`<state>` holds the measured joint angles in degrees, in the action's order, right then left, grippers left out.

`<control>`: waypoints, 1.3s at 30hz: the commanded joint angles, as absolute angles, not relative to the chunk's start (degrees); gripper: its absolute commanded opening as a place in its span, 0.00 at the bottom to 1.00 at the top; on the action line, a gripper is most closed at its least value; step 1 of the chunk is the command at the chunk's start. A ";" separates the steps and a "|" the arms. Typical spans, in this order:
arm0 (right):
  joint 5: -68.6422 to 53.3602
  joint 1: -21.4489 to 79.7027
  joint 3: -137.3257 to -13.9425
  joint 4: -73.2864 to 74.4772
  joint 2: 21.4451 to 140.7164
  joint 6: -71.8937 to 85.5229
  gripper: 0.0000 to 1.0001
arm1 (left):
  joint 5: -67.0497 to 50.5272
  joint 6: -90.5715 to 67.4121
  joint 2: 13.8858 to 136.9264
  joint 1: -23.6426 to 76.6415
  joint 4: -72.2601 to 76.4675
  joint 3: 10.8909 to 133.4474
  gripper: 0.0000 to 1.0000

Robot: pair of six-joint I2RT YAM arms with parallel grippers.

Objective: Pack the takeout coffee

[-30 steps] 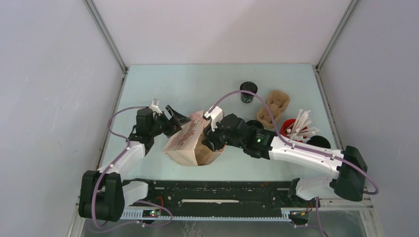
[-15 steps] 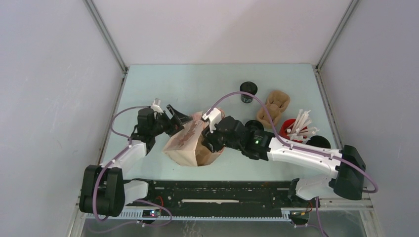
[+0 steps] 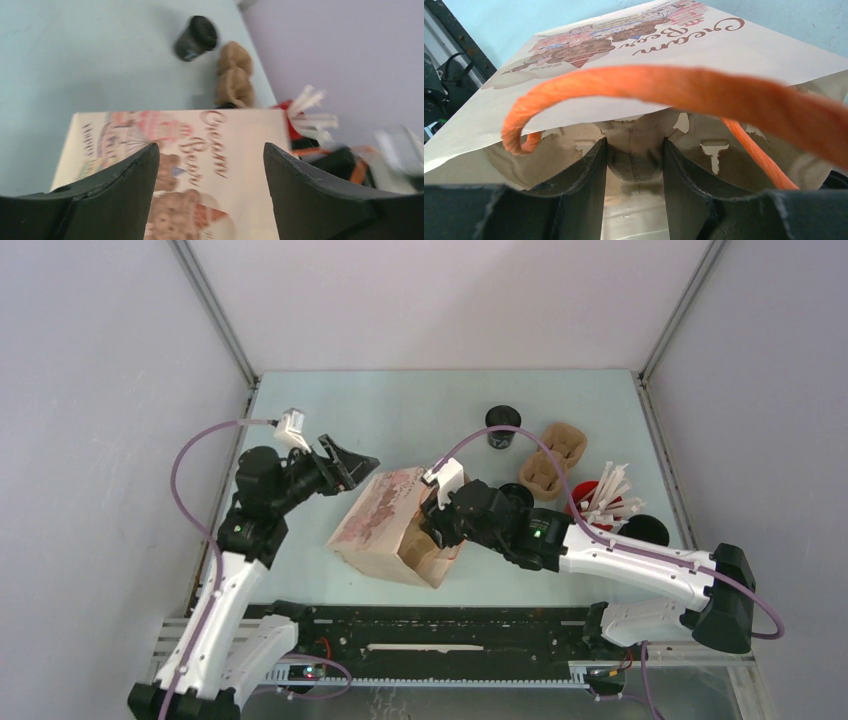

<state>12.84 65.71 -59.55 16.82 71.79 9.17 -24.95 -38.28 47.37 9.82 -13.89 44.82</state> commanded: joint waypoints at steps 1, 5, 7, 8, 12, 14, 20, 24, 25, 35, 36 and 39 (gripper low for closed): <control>13.94 66.16 -59.38 12.39 70.42 9.64 0.45 | -31.55 -30.51 42.86 15.91 -16.35 50.01 0.84; 13.31 66.07 -59.37 11.95 70.18 10.17 0.45 | -25.95 -24.77 39.33 26.72 -17.76 50.65 0.95; 12.94 66.01 -58.72 11.01 69.93 10.15 0.45 | -26.01 -24.67 39.61 29.40 -15.39 50.10 0.91; 12.46 66.00 -58.37 10.58 69.88 10.09 0.45 | -28.18 -25.77 40.58 29.59 -13.91 50.02 0.84; 11.78 65.90 -58.26 10.11 69.66 10.35 0.45 | -33.35 -32.16 43.58 29.71 -7.13 48.59 0.66; 11.78 65.85 -58.22 10.03 69.76 10.28 0.46 | -35.17 -35.50 44.18 29.71 -0.98 46.76 0.62; 11.61 65.97 -58.25 10.03 69.87 10.35 0.46 | -36.04 -39.23 49.45 30.79 3.79 48.21 0.47; 11.62 65.92 -58.24 10.08 69.86 10.20 0.46 | -38.21 -40.75 50.72 31.60 7.19 48.02 0.48; 11.60 65.94 -58.25 10.24 69.83 10.20 0.46 | -38.45 -40.79 50.93 31.96 7.50 47.99 0.49; 12.02 66.05 -58.27 10.54 69.21 10.13 0.45 | -38.74 -40.70 54.39 33.93 6.38 49.46 0.24; 12.03 66.06 -58.27 10.46 69.13 10.19 0.45 | -38.09 -40.27 54.60 33.91 5.53 49.82 0.16; 11.51 66.05 -58.27 11.32 68.27 10.34 0.45 | -36.58 -38.51 54.38 33.93 3.04 50.91 0.01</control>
<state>11.64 65.71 -58.17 12.80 71.24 9.37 -37.80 -40.51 54.70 33.61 4.73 47.37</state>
